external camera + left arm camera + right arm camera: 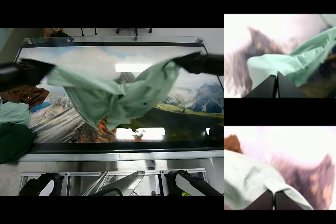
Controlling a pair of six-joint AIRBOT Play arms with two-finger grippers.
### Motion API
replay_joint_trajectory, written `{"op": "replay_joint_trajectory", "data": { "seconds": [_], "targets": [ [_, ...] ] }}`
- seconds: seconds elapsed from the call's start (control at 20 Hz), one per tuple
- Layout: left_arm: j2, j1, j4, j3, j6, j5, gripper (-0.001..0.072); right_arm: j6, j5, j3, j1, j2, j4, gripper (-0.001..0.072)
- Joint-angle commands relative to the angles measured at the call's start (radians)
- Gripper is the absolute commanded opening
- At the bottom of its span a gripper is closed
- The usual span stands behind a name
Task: Fold the shirts.
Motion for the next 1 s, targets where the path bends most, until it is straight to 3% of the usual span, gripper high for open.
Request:
{"op": "replay_joint_trajectory", "data": {
  "seconds": [0.0,0.2,0.45,0.6,0.75,0.95],
  "targets": [
    [0.183,0.005,0.116,0.220,-0.041,0.052,0.0016,-0.020,-0.136,0.174,-0.014,0.154,-0.053,0.0020],
    [0.292,0.005,0.383,0.310,-0.125,0.052,0.0016,-0.043,-0.232,0.216,-0.014,0.235,-0.117,0.0020],
    [0.167,0.005,0.417,0.231,-0.122,-0.011,0.0016,-0.076,-0.196,0.214,-0.013,0.067,-0.035,0.0020],
    [-0.027,0.005,0.417,0.088,-0.116,0.061,0.0016,-0.099,-0.174,0.214,0.027,-0.177,0.038,0.0021],
    [-0.313,0.005,0.418,0.004,-0.087,0.192,0.0016,-0.121,-0.322,0.214,0.124,-0.467,0.024,0.0020],
    [-0.743,0.046,0.408,0.112,-0.096,0.147,0.0016,-0.101,-0.442,0.214,0.192,-0.777,0.026,0.0021]
  ]
}}
